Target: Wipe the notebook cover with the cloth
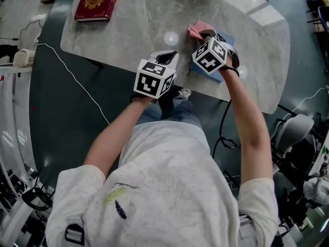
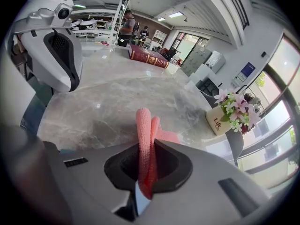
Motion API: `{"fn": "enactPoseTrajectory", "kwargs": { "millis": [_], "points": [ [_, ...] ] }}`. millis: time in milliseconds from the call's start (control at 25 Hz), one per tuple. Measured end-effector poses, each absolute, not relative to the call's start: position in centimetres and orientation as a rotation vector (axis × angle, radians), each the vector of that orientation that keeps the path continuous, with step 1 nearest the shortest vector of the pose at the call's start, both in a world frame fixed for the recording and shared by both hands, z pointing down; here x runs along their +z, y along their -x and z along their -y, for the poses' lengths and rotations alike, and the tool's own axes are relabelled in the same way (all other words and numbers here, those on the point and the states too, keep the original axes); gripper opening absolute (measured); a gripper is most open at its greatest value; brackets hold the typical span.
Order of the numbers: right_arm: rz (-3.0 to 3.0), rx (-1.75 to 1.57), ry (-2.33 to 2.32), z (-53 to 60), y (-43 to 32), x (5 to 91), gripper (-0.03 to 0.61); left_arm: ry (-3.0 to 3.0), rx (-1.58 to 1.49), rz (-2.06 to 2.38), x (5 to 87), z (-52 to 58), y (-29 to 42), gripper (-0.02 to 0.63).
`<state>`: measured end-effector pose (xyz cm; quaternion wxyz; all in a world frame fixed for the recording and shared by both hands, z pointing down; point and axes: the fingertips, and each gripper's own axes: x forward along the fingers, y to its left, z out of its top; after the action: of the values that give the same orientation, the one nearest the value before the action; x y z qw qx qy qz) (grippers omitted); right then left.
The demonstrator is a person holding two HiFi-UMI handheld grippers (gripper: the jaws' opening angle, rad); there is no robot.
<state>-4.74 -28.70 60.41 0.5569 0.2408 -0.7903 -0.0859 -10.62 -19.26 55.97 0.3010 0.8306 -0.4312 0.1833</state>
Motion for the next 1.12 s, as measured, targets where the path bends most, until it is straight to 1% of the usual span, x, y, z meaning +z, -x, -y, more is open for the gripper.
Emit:
{"fn": "enactPoseTrajectory", "kwargs": {
  "millis": [1120],
  "points": [
    [1.975,-0.073,-0.535,17.7,6.3,60.8,0.015,-2.297,0.491,1.062,54.8,19.4,9.9,0.006]
  ]
}}
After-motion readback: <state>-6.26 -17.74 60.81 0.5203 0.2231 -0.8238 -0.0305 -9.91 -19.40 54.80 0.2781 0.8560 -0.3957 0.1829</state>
